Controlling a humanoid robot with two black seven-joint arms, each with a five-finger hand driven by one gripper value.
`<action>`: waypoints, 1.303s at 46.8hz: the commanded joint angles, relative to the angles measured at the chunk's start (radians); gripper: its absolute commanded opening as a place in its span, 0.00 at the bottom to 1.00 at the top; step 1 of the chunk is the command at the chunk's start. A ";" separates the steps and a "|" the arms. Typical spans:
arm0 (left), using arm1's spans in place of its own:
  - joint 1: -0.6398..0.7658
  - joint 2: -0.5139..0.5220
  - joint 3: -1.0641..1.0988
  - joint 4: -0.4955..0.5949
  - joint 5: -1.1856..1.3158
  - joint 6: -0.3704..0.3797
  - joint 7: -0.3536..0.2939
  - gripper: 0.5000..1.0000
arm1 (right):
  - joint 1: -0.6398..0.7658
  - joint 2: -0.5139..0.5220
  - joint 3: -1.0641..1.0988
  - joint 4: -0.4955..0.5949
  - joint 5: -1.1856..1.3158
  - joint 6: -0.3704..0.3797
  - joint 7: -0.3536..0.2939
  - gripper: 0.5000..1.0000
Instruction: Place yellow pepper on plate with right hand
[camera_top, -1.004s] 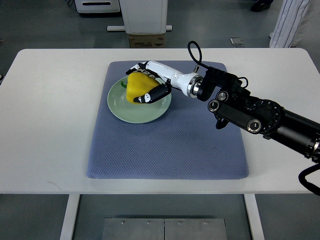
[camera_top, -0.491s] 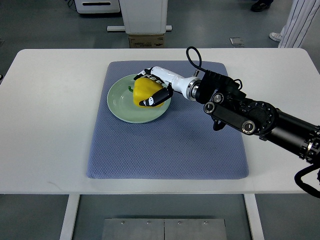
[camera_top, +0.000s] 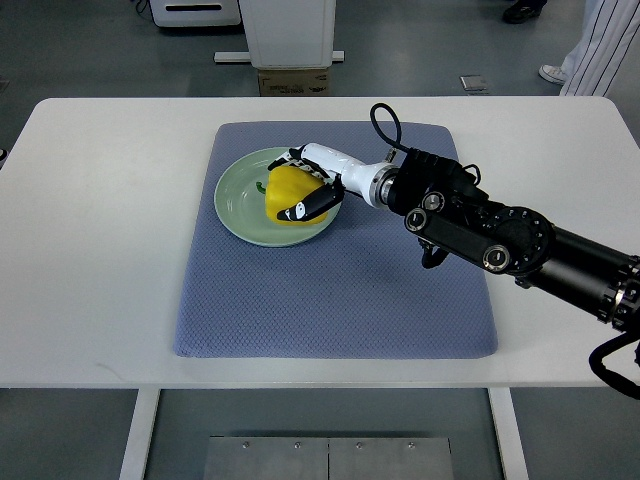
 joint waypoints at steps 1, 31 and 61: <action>0.000 0.000 0.000 0.000 0.000 0.000 0.000 1.00 | -0.002 0.000 0.000 0.009 0.013 -0.001 0.003 0.02; 0.000 0.000 0.000 0.001 0.000 0.000 0.000 1.00 | -0.011 0.000 0.016 0.015 0.099 -0.008 0.012 1.00; 0.000 0.000 0.000 0.000 0.000 0.000 0.000 1.00 | -0.140 -0.001 0.376 0.003 0.111 -0.008 0.014 0.99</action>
